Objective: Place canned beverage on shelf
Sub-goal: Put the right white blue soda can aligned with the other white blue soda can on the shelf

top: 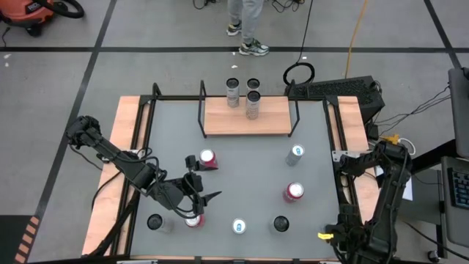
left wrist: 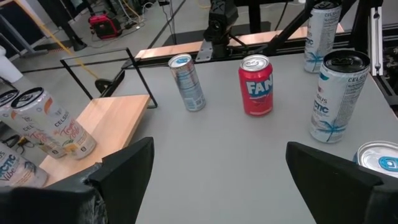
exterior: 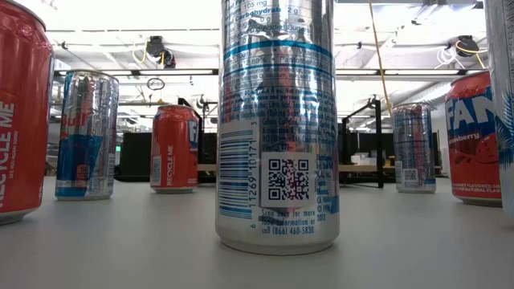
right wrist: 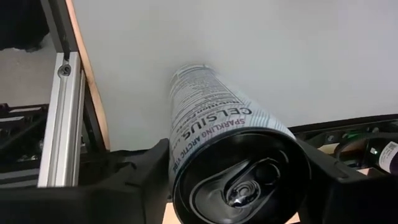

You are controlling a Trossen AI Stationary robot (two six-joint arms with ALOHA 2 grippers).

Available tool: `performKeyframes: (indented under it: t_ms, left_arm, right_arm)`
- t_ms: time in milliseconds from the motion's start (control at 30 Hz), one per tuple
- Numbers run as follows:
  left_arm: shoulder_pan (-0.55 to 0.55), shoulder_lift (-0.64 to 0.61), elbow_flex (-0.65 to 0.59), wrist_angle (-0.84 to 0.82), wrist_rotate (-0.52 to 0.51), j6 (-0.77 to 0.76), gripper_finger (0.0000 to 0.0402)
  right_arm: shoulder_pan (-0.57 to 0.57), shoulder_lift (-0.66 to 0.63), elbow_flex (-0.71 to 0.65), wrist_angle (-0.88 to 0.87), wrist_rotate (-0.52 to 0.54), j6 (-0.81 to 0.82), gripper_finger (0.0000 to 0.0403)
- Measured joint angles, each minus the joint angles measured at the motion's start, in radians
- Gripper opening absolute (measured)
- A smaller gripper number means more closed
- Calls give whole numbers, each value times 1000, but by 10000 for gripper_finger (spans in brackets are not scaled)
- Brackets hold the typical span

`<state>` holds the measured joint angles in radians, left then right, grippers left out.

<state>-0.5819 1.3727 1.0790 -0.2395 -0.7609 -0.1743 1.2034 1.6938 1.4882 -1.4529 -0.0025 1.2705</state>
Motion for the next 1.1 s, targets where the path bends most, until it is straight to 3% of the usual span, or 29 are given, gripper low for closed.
performKeyframes:
  t_ms: [133, 300, 567, 833, 1100]
  left_arm:
    - [0, 0, 0, 19, 0, -1, 365]
    - [0, 0, 0, 60, -2, -1, 365]
    - [0, 9, 0, 126, -5, 0, 365]
    - [0, 68, 0, 301, 6, 68, 365]
    - [0, 94, 0, 400, 80, 82, 365]
  right_arm:
    - [-25, -22, 15, 8, 1, 15, 237]
    - [-71, -62, 81, 40, 1, 19, 228]
    - [-137, -89, 277, 78, 11, -18, 225]
    - [-209, -88, 420, 84, 206, 11, 228]
    - [-275, -88, 448, 87, 357, -199, 226]
